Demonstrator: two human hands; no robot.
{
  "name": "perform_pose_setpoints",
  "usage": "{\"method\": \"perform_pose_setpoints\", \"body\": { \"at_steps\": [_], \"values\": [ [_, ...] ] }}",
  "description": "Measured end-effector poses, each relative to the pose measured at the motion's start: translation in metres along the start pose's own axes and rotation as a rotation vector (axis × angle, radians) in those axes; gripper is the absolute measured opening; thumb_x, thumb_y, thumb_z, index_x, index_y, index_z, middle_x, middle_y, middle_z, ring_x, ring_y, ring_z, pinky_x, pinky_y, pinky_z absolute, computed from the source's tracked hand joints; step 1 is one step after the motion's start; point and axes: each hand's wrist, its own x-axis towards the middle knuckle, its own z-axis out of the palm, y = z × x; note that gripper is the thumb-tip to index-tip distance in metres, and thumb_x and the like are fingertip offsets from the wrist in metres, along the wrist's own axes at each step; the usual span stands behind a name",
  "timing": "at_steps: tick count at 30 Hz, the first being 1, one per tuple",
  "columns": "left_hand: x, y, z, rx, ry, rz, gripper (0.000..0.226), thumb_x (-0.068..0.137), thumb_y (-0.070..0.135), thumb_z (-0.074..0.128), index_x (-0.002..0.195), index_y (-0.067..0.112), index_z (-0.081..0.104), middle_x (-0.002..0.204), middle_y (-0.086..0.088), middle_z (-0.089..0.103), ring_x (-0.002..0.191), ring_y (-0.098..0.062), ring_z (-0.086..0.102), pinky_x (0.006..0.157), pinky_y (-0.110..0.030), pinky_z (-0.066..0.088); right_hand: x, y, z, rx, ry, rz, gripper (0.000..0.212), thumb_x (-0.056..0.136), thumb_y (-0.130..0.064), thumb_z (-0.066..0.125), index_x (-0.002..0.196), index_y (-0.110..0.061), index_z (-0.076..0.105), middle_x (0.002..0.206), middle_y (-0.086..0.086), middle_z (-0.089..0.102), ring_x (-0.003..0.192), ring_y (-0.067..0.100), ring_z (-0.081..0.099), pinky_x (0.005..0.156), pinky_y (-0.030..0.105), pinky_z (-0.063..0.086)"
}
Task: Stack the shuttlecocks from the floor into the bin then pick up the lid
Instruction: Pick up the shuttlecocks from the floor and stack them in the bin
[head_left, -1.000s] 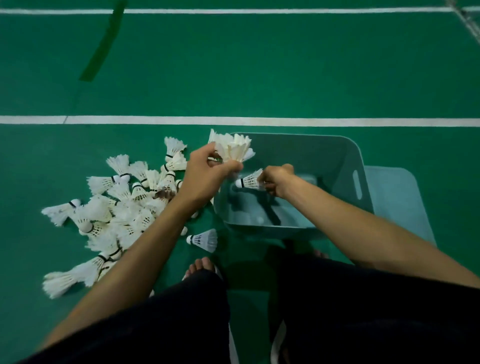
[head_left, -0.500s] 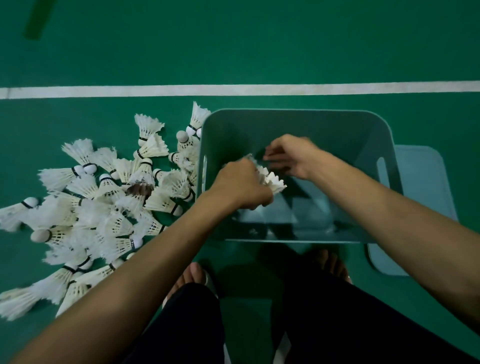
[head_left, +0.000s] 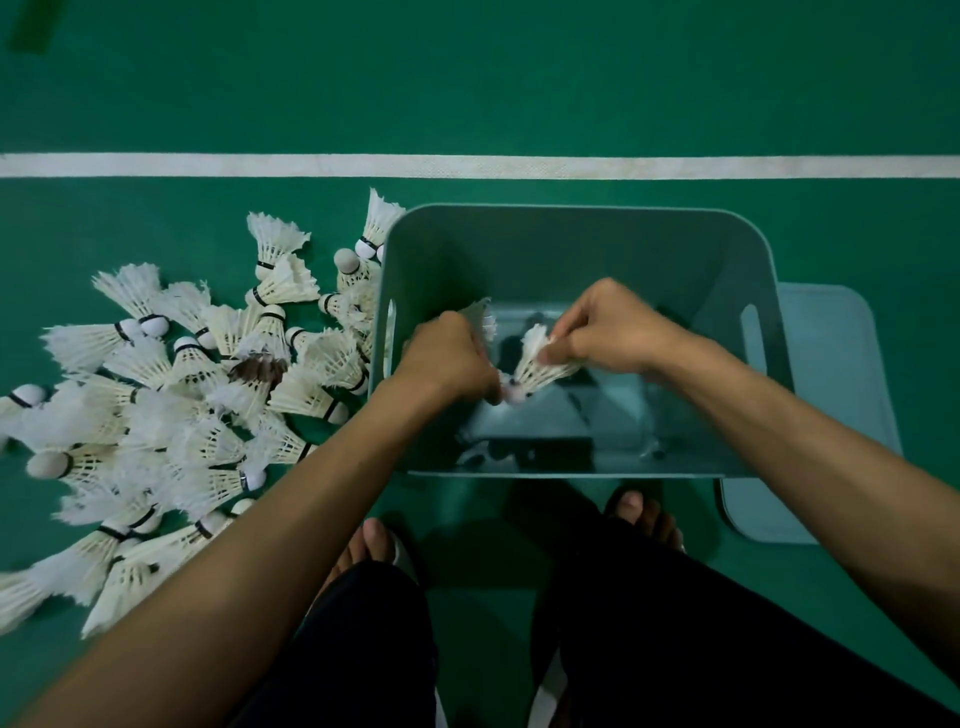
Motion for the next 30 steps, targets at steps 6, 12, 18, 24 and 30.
{"method": "perform_pose_setpoints", "body": {
  "at_steps": [6,12,18,24,30],
  "values": [
    [-0.006,0.004,0.007,0.203,-0.079,-0.013,0.034,0.073,0.019,0.087,0.070,0.014,0.053,0.069,-0.004,0.057,0.081,-0.028,0.064,0.071,-0.032,0.049,0.040,0.007,-0.005,0.258,0.231,0.253,0.010,0.083,-0.008,0.076,0.082,-0.004,0.067,0.083,0.014,0.068,0.059,0.017,0.059,0.054,0.027,0.048],
    [-0.004,0.001,0.010,0.217,-0.102,0.017,0.022,0.074,0.007,0.080,0.082,0.010,0.060,0.093,-0.013,0.066,0.087,-0.030,0.063,0.072,-0.034,0.051,0.075,-0.017,0.049,0.551,0.195,0.310,0.028,0.079,0.004,0.069,0.105,0.000,0.062,0.090,0.017,0.068,0.081,0.031,0.071,0.059,0.033,0.059],
    [0.002,-0.001,0.010,0.153,-0.045,0.034,0.014,0.084,0.006,0.062,0.097,0.005,0.068,0.093,-0.014,0.065,0.085,-0.031,0.061,0.075,-0.032,0.050,0.067,-0.020,0.046,0.682,0.108,0.328,0.025,0.085,-0.004,0.072,0.109,-0.002,0.063,0.071,0.011,0.061,0.051,0.020,0.058,0.042,0.020,0.047],
    [0.008,0.004,0.012,0.031,0.095,0.135,0.013,0.086,0.014,0.068,0.098,0.011,0.071,0.092,-0.012,0.072,0.089,-0.032,0.068,0.071,-0.029,0.043,0.025,-0.006,0.010,0.401,0.107,0.269,0.028,0.078,-0.037,0.081,0.077,-0.010,0.072,0.067,0.004,0.069,0.062,0.019,0.059,0.063,0.028,0.046],
    [0.005,0.006,0.010,-0.068,0.179,0.241,0.019,0.082,0.010,0.073,0.101,0.013,0.072,0.097,-0.013,0.076,0.093,-0.034,0.070,0.071,-0.027,0.045,-0.001,-0.014,0.010,0.351,0.074,0.118,0.030,0.082,-0.037,0.078,0.084,-0.008,0.076,0.082,0.007,0.076,0.074,0.017,0.063,0.080,0.034,0.052]
  ]
}}
